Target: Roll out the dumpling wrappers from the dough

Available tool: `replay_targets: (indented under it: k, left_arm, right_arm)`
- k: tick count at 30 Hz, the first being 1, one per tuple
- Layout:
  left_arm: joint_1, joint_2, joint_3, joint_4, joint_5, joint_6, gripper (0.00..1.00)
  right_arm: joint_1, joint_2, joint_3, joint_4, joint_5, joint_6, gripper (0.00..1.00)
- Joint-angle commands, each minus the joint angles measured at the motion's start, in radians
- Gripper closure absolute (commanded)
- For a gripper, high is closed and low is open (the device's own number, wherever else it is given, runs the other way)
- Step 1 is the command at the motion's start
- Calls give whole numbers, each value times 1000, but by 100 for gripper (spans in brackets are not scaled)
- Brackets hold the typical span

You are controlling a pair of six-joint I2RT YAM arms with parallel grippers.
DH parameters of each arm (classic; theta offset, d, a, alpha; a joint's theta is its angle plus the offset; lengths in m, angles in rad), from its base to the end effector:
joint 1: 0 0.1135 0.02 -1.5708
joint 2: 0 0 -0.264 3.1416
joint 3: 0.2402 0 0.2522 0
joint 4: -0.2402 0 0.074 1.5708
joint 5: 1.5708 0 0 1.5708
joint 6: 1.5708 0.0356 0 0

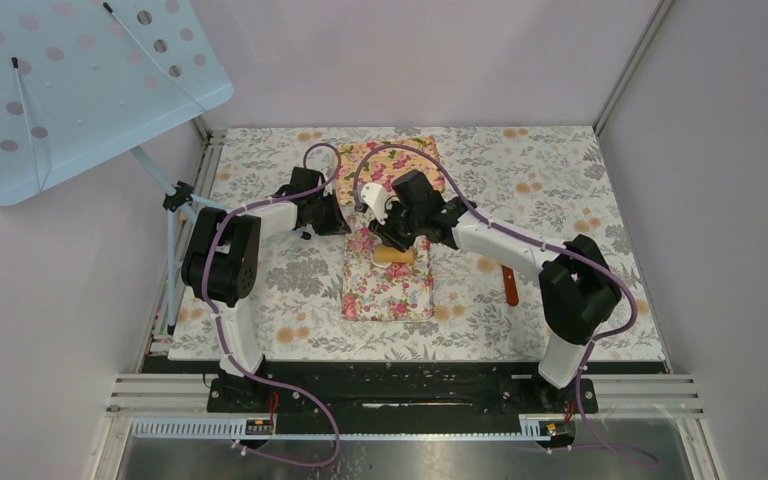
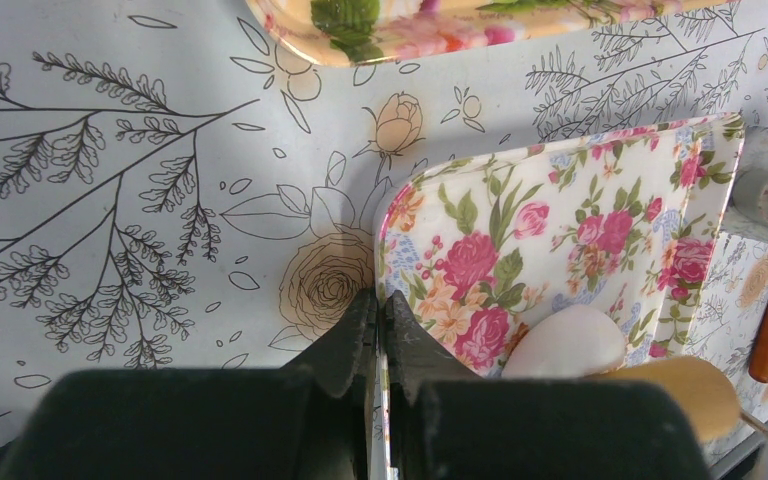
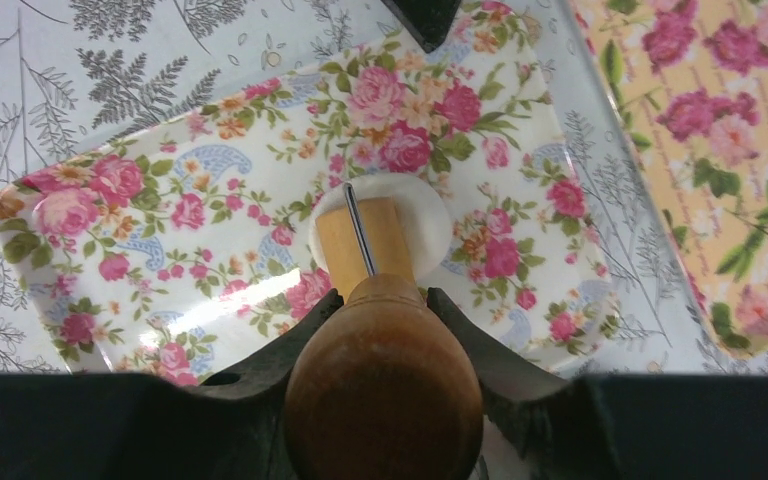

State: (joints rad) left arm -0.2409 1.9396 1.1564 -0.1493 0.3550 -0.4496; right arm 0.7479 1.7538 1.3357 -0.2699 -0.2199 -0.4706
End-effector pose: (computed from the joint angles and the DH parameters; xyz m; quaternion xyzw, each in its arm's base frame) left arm 0.3807 -0.1063 0.1432 -0.0422 0.9353 -0.2623 0.2339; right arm 0.2882 0.2779 0.2594 -0.5527 0.7102 0.1569 0.4068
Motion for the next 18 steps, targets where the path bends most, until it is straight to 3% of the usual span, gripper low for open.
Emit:
replay_targets:
  k: [1, 8, 18]
  left_arm:
    - [-7, 35, -6, -74, 10, 31, 100]
    - [-7, 36, -4, -74, 12, 31, 100]
    - [-7, 35, -6, -74, 11, 31, 100]
  right_arm:
    - [-3, 13, -14, 113, 60, -48, 100]
    - [-3, 1, -35, 147, 22, -15, 100]
    - [-8, -28, 87, 50, -47, 107, 100]
